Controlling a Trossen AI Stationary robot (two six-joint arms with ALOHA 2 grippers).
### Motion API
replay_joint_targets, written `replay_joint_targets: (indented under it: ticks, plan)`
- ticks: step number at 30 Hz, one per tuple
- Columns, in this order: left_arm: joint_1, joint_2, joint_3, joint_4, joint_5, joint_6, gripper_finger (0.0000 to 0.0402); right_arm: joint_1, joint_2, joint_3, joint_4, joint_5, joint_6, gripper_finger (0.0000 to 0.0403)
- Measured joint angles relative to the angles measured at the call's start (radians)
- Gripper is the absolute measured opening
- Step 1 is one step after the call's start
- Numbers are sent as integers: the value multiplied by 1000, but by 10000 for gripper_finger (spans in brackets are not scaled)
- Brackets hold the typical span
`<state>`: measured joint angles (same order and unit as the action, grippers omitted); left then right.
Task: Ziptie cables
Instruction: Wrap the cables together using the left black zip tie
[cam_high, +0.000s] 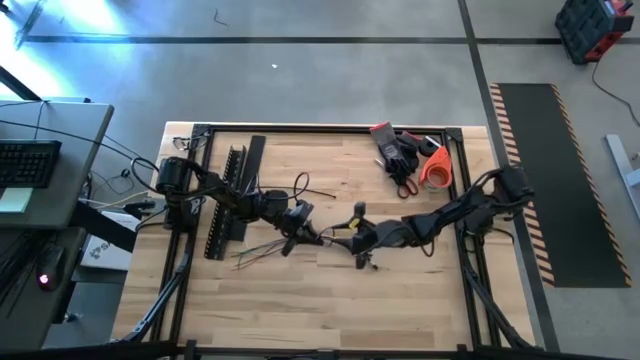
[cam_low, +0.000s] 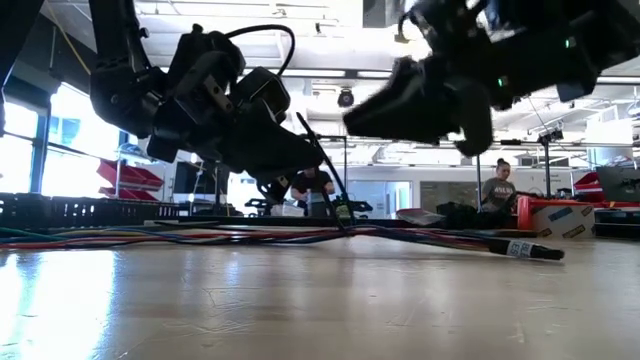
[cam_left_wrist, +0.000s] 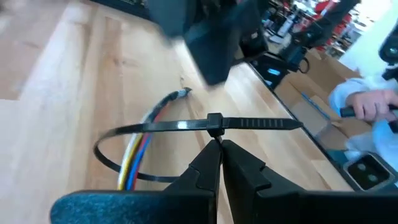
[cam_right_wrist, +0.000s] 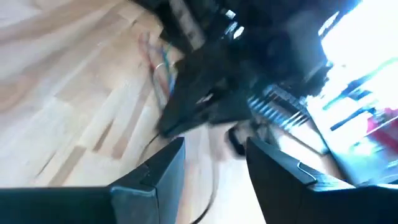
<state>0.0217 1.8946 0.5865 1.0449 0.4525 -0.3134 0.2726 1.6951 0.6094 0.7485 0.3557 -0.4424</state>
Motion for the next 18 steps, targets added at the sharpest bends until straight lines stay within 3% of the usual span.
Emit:
replay_joint_targets:
  ticks: [5,12,18]
  plan:
    - [-18,0,0,-1,-76,4,0,-46,40,-15,19,-43,77,161]
    - [-18,0,0,0,-98,0,0,-91,138,23,94,-54,32,174]
    - [-32,0,0,0,-99,1,0,-87,188,79,94,-24,-11,113]
